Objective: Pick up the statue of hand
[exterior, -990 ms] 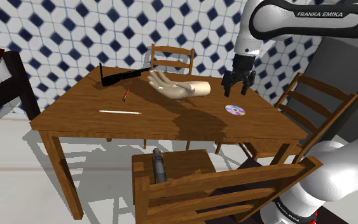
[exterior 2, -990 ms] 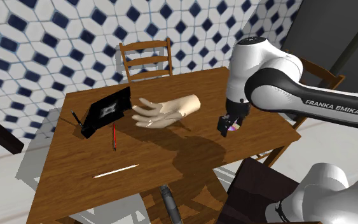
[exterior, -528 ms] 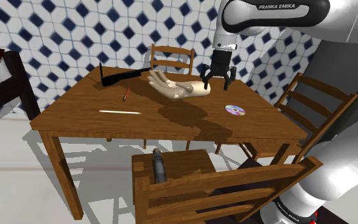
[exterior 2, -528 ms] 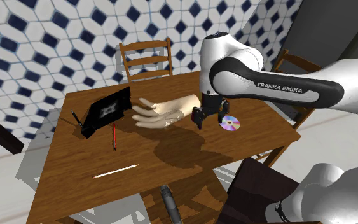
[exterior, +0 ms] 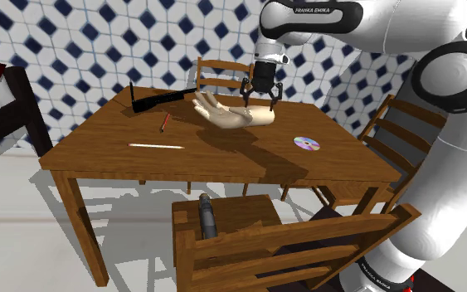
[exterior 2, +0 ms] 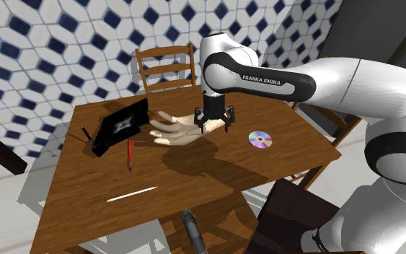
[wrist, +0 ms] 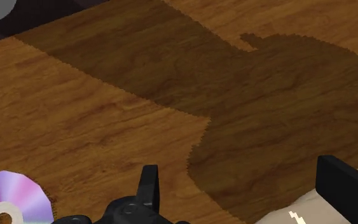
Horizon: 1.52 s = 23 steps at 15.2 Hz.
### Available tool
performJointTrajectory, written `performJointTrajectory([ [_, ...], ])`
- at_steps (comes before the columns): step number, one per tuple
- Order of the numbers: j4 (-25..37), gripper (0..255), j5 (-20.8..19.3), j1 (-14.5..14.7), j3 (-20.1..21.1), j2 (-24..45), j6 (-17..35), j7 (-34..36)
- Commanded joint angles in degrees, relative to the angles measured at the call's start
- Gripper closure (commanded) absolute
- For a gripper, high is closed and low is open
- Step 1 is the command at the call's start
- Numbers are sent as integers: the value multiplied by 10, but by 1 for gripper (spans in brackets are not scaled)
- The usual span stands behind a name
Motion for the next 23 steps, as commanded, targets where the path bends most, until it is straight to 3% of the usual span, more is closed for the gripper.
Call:
performJointTrajectory([
  [1, 69, 0, 6, -4, -5, 57, -15, 43],
  [5, 203, 0, 22, -11, -18, 159, -50, 116],
  [14, 126, 0, 22, -10, -18, 147, 14, 106],
  [15, 129, 255, 22, -10, -18, 148, 12, 106],
  [23, 127, 255, 22, -9, -18, 148, 14, 107],
])
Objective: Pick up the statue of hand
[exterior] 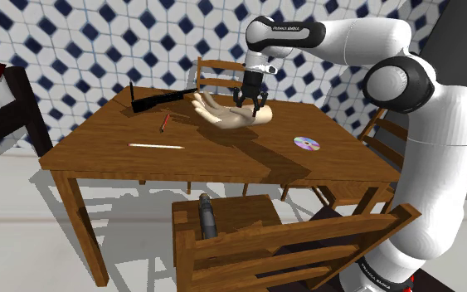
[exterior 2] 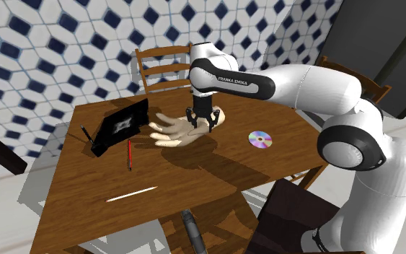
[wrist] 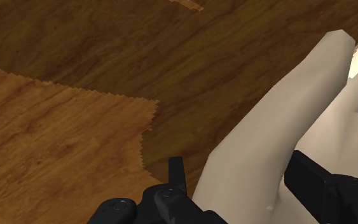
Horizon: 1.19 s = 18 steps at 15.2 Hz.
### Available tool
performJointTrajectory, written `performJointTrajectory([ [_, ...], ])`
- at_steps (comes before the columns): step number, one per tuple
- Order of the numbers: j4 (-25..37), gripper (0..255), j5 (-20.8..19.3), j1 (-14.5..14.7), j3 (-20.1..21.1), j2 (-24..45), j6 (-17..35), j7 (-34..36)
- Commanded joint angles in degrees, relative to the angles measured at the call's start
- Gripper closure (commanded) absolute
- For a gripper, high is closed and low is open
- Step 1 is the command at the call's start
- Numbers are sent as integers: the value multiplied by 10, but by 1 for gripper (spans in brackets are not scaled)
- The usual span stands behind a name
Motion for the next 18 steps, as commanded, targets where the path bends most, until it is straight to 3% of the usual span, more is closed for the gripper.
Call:
performJointTrajectory([
  [1, -2, 255, 1, 0, 1, 1, 1, -1],
  [18, 176, 255, 2, -2, 2, 41, -136, 20],
])
